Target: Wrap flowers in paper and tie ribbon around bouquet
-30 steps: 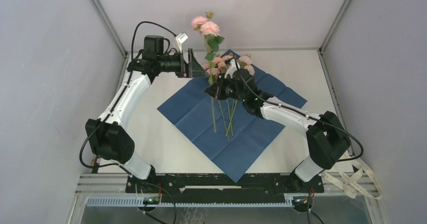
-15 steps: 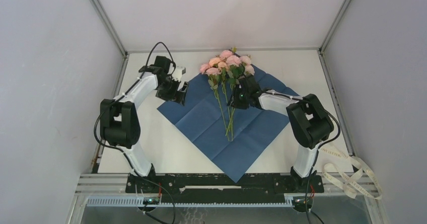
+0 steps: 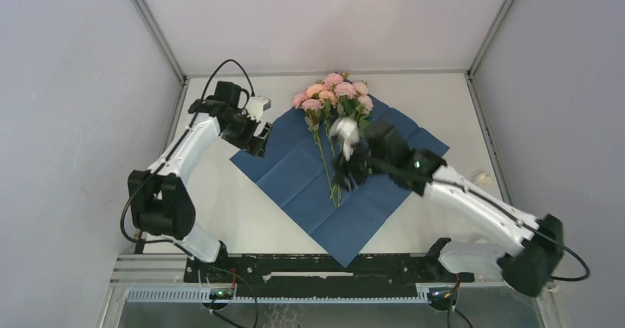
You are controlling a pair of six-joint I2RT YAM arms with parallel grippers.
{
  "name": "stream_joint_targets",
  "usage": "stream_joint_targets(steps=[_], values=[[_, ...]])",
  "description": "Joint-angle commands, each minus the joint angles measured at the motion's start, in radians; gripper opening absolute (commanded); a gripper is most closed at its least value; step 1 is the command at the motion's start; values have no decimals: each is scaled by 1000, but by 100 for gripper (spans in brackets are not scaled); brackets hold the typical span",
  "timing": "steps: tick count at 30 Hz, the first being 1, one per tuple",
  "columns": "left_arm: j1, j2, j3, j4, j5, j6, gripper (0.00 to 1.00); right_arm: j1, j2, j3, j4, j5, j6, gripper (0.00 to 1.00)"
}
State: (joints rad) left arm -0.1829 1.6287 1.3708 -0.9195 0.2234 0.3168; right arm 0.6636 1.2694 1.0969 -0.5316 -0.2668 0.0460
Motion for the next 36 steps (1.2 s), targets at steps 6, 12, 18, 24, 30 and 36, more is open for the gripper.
stream_joint_targets(steps=[6, 12, 18, 24, 30, 36], values=[[-4, -201, -84, -67, 105, 75, 95, 357, -261, -369, -192, -158, -913, 68], [-4, -233, -85, -89, 104, 91, 95, 583, -289, -557, -57, 18, -928, 69], [-4, -221, -77, -96, 129, 87, 95, 663, -166, -636, 212, 249, -890, 67], [-4, -215, -75, -109, 130, 97, 95, 665, -156, -640, 283, 280, -906, 56], [-4, -211, -71, -109, 141, 98, 95, 657, -203, -640, 327, 336, -899, 42], [-4, -217, -64, -118, 150, 99, 95, 646, -230, -637, 283, 364, -945, 49]])
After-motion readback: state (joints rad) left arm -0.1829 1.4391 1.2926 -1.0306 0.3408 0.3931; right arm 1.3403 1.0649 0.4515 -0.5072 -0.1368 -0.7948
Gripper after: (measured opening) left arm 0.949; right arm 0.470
